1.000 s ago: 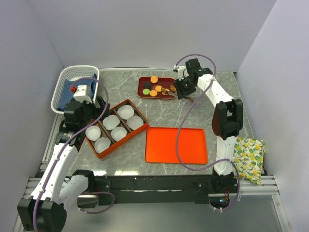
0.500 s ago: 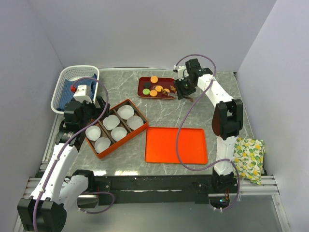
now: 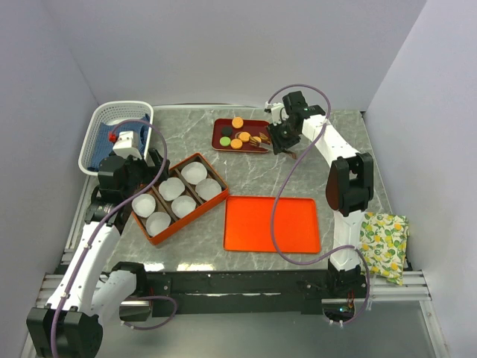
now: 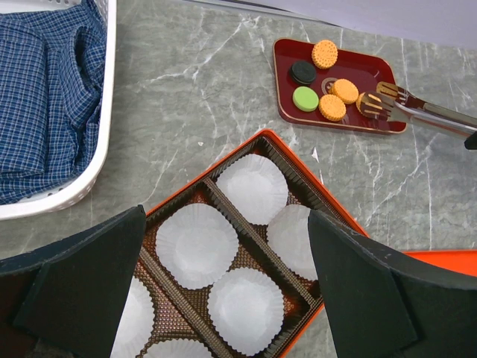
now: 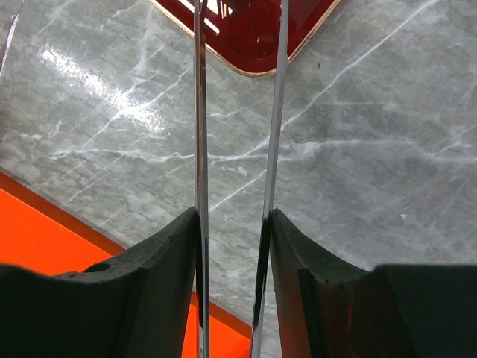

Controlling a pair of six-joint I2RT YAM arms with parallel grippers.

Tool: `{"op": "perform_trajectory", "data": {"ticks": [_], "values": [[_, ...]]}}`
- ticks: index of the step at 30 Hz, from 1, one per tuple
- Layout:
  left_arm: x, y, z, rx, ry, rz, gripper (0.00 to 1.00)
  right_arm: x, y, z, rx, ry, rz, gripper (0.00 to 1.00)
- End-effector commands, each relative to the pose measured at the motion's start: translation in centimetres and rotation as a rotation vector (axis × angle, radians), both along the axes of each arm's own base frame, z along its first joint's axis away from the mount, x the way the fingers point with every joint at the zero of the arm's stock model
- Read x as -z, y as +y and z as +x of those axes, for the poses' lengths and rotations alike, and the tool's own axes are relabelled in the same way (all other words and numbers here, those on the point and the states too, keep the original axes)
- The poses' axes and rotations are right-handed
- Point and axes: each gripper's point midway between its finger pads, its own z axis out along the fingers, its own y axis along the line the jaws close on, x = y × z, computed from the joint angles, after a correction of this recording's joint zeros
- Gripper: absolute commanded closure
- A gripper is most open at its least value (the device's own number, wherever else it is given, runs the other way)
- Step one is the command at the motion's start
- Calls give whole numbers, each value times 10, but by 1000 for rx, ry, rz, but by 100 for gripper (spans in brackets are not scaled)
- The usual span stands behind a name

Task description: Pack the cookies

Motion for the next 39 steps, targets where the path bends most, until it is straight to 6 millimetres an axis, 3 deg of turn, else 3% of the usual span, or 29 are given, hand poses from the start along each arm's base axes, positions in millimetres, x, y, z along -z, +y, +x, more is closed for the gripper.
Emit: {"op": "perform_trajectory", "data": {"ticks": [1, 7, 21, 27, 31, 32, 39], "values": [[-23, -1, 0, 14, -72, 10, 4, -32, 6, 4, -16, -82, 16, 60], [-25, 0, 0, 11, -78, 12, 3, -56, 6, 5, -11, -148, 39, 68], [-25, 2, -1, 2, -80, 15, 4, -92, 19, -13, -63, -204, 127, 71], [-28, 7, -2, -23, -92, 23, 4, -122, 65, -55, -240, -229, 229, 72], [-32, 9, -4, -33, -109, 23, 4, -131, 100, -81, -351, -236, 255, 72], [-32, 9, -4, -36, -109, 24, 4, -131, 115, -91, -392, -229, 260, 72], [-37, 14, -6, -61, -124, 27, 4, -110, 166, -121, -535, -188, 217, 72]]}}
